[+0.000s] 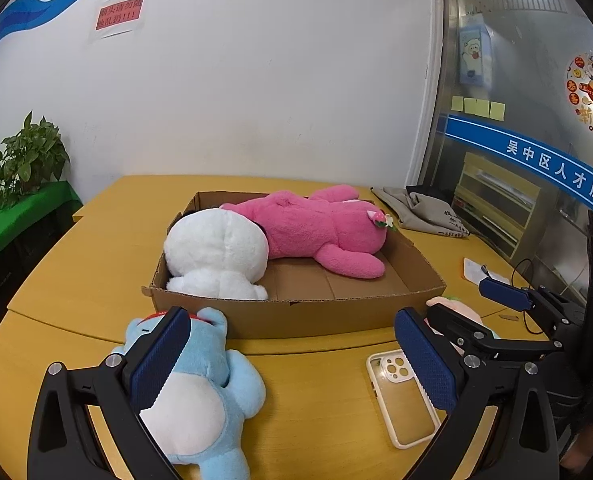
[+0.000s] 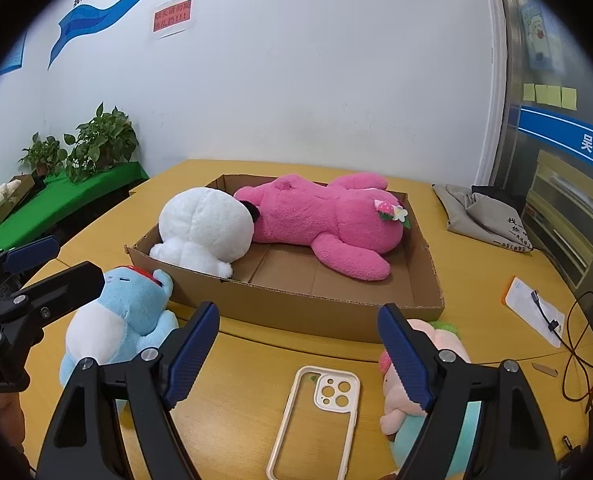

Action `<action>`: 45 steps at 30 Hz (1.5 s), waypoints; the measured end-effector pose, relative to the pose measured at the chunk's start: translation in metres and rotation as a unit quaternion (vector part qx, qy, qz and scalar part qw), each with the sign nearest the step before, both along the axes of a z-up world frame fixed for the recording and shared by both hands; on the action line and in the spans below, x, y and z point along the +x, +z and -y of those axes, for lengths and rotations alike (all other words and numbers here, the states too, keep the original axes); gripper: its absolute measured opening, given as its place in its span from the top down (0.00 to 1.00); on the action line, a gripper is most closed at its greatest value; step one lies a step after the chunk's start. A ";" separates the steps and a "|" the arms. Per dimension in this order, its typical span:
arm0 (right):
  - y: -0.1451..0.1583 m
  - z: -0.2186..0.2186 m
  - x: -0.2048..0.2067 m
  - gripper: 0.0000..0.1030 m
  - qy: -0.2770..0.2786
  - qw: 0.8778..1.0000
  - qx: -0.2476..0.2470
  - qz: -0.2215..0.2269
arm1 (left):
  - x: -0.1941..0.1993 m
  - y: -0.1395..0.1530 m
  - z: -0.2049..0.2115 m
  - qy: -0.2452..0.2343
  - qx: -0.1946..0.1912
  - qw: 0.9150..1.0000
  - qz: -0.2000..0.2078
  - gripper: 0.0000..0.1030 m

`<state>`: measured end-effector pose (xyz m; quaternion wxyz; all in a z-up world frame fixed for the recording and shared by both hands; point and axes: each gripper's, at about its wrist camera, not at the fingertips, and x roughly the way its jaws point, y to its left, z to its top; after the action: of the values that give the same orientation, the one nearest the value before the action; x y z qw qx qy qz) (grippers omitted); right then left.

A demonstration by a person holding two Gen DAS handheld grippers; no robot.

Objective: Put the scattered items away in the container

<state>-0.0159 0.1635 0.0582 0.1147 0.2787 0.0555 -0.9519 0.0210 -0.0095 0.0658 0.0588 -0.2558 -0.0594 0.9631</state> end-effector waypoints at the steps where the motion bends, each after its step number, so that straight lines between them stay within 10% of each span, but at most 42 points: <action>1: 0.000 -0.001 0.000 0.21 -0.001 1.000 0.000 0.000 | 0.000 0.000 0.000 -0.001 0.000 1.000 0.001 0.00; 35: -0.022 -0.004 -0.026 0.21 -0.027 0.999 -0.003 0.023 | -0.021 -0.029 0.018 -0.025 0.018 0.999 0.042 0.00; 45: -0.046 0.024 -0.030 0.21 0.040 0.997 -0.016 0.066 | -0.015 -0.047 0.081 0.019 0.052 0.996 0.066 0.00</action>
<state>-0.0458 0.1399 0.0117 0.1609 0.3368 0.0437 -0.9267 0.0063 -0.0907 0.0184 0.0495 -0.3146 -0.1186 0.9405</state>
